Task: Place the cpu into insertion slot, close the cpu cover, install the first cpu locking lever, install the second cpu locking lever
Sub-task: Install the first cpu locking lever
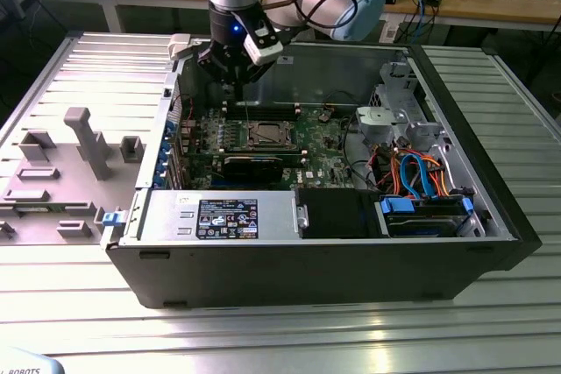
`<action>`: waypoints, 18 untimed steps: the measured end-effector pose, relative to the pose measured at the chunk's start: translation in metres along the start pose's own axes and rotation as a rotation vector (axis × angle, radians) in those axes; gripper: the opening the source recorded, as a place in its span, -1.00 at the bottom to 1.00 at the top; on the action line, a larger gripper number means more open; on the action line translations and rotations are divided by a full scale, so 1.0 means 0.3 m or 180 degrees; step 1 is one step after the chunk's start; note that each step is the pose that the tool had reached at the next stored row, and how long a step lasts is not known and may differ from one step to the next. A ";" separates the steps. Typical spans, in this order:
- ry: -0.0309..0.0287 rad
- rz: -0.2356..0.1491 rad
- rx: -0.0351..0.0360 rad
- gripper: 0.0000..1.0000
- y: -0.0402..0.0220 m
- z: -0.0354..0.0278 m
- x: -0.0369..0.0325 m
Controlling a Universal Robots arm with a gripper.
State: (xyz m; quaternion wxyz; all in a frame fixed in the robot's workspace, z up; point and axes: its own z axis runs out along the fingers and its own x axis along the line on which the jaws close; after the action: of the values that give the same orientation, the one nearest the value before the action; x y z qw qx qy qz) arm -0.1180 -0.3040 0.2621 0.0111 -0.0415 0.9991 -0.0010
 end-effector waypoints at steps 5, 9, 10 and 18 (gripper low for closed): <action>0.0000 0.0001 0.0004 -0.79 -0.001 0.001 -0.017; 0.0000 0.0001 0.0005 -0.79 -0.001 0.001 -0.018; 0.0000 0.0001 0.0004 -0.79 -0.001 0.001 -0.020; 0.0000 0.0001 0.0005 -0.79 -0.002 0.001 -0.025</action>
State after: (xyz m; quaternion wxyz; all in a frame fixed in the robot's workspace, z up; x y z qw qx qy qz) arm -0.1104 -0.3039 0.2618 0.0111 -0.0413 0.9991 -0.0017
